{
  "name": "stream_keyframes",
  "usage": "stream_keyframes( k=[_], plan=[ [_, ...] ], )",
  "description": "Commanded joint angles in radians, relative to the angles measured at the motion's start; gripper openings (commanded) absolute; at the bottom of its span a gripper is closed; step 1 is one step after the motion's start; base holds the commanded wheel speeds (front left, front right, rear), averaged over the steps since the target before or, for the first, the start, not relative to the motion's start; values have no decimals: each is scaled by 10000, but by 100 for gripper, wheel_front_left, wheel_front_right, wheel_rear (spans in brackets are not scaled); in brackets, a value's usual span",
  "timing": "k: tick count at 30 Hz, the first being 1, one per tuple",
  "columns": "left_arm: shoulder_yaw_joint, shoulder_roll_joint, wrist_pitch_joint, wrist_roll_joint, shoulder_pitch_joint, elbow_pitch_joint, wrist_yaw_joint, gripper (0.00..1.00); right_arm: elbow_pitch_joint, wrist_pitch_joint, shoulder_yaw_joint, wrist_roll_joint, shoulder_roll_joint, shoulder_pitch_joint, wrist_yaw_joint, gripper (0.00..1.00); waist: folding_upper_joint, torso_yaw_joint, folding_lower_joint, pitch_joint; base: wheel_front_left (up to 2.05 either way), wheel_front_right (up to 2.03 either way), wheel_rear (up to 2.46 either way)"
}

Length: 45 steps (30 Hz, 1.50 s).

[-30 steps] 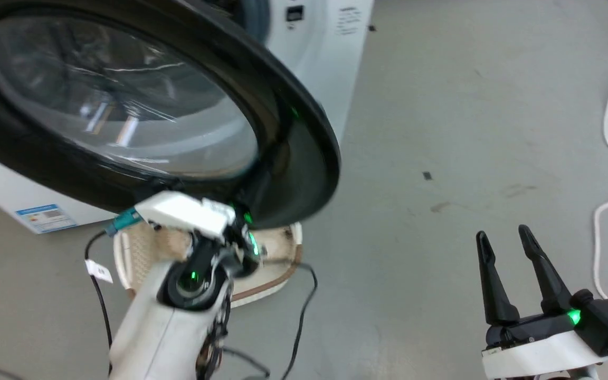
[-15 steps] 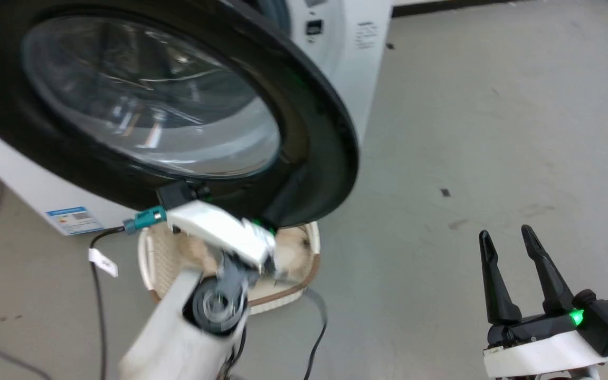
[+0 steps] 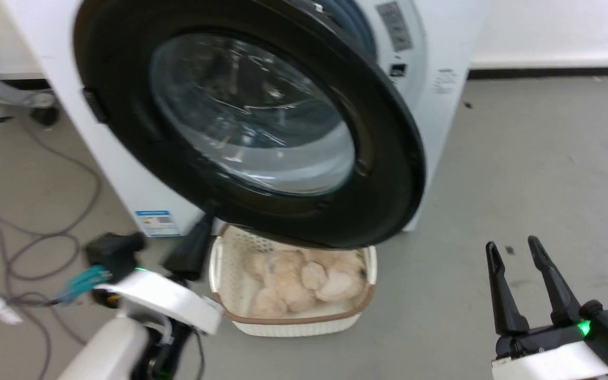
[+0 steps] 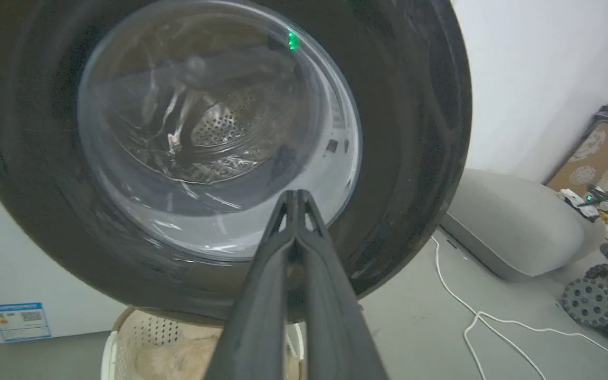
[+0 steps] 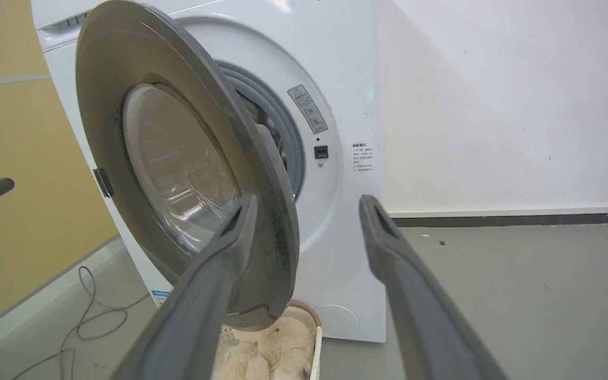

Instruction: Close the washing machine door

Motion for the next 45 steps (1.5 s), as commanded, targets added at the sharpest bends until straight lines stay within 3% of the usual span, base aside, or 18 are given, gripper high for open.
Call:
stream_keyframes(
  k=[1, 2, 3, 4, 5, 12, 18, 19, 20, 21, 33, 45],
  plan=[
    [711, -101, -62, 495, 408, -488, 290, 0, -32, -45, -25, 40, -27, 208, 8, 100, 0, 382, 0, -244, 0, 0, 0],
    [1158, -184, -66, 881, 659, -820, 447, 0, -44, -45, -31, 33, -19, 238, 8, 100, 0, 460, 0, -270, 0, 0, 0],
    [1615, -333, -68, 1203, 948, -1149, 567, 7, -48, -45, -29, 28, -11, 267, 8, 100, 0, 534, 0, -300, 0, 0, 0],
    [2045, -459, -69, 1589, 1248, -1455, 666, 59, -36, -45, 2, 22, -11, 298, 8, 100, 0, 596, 0, -331, 0, 0, 0],
    [2378, -557, -70, 2013, 1560, -1708, 731, 100, -9, -45, 59, 18, -24, 328, 8, 100, 0, 647, 0, -358, 0, 0, 0],
    [2931, -1004, -72, 4493, 3284, -2152, 881, 100, 226, -45, 398, 203, -172, 467, 8, 100, 0, 967, 0, -432, 0, 0, 0],
    [2998, -1557, -73, 5109, 3741, -2064, 787, 100, 374, -45, 582, 373, -313, 531, 8, 100, 0, 1184, 0, -394, 0, 0, 0],
    [3000, -1621, -73, 5219, 3780, -2030, 719, 100, 429, -26, 676, 441, -372, 531, 8, 75, 0, 1225, 0, -371, 0, 0, 0],
    [3017, -1683, -73, 5324, 3799, -2001, 661, 100, 479, 5, 770, 518, -434, 518, 8, 21, 0, 1265, 0, -342, 0, 0, 0],
    [3044, -1758, -73, 5405, 3800, -1986, 607, 100, 522, 51, 879, 596, -506, 496, 8, 0, 0, 1311, 0, -301, 0, 0, 0],
    [3311, -2506, -74, 6152, 3282, -1878, -106, 100, 775, 779, 2347, 1015, -2003, -1284, 8, 0, 0, 2014, 0, 950, 0, 0, 0],
    [3681, -3258, -74, 6548, 2462, -2031, -562, 100, 2253, 1233, 2610, 2256, -4072, -4243, 8, 0, 0, 2802, 0, 2353, 0, 0, 0]
  ],
)
